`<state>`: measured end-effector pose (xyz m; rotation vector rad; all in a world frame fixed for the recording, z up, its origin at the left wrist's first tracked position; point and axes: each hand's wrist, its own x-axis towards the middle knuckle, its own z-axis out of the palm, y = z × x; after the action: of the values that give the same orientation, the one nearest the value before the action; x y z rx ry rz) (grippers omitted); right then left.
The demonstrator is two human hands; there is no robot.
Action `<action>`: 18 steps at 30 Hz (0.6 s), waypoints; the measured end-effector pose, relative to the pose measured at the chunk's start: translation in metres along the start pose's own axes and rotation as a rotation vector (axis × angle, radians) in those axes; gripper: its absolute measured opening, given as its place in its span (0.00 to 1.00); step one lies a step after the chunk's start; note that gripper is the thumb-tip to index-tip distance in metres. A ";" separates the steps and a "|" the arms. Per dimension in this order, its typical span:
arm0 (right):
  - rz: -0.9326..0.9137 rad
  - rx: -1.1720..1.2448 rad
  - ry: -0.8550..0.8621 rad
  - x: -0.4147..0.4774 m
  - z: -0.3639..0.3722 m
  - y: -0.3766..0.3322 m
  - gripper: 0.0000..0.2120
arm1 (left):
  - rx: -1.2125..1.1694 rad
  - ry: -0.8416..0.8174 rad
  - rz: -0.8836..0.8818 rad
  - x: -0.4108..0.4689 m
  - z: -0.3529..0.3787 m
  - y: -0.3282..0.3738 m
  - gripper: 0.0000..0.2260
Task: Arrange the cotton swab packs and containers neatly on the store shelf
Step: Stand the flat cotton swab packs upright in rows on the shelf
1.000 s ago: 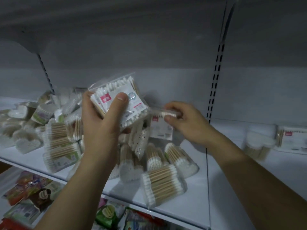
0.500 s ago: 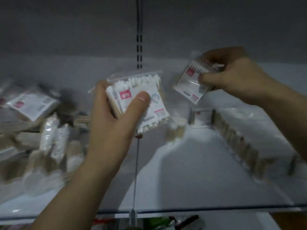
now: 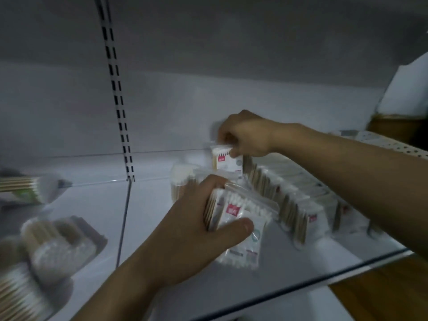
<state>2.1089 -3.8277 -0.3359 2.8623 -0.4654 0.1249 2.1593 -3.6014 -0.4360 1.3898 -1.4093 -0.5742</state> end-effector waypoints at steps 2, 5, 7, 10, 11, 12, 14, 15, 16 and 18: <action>0.000 -0.024 -0.031 0.002 0.006 0.001 0.14 | -0.001 -0.015 -0.042 0.004 0.001 -0.003 0.13; -0.005 -0.027 -0.027 0.005 0.012 0.003 0.11 | -0.049 0.021 -0.106 0.008 -0.002 -0.008 0.12; 0.005 -0.019 -0.024 0.006 0.014 0.005 0.11 | -0.072 0.063 -0.127 0.008 -0.006 -0.009 0.10; 0.024 -0.035 -0.010 0.004 0.019 0.007 0.11 | -0.067 0.156 -0.161 0.007 -0.012 -0.011 0.09; 0.024 -0.044 0.003 0.004 0.021 0.008 0.09 | -0.069 0.193 -0.176 0.006 -0.014 -0.012 0.09; 0.023 -0.046 0.014 0.002 0.023 0.008 0.09 | -0.079 0.229 -0.188 0.005 -0.015 -0.012 0.09; 0.027 -0.044 0.010 0.000 0.026 0.008 0.12 | -0.129 0.280 -0.207 0.004 -0.017 -0.015 0.08; 0.029 -0.054 0.002 -0.001 0.028 0.008 0.15 | -0.156 0.296 -0.217 0.004 -0.017 -0.016 0.08; 0.027 -0.074 -0.005 -0.002 0.028 0.007 0.18 | -0.183 0.310 -0.224 0.003 -0.017 -0.017 0.08; 0.029 -0.125 0.008 -0.003 0.029 0.005 0.19 | -0.237 0.342 -0.231 0.002 -0.016 -0.018 0.10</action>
<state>2.1061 -3.8386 -0.3631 2.7323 -0.4951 0.1083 2.1811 -3.6023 -0.4454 1.3895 -0.8862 -0.5978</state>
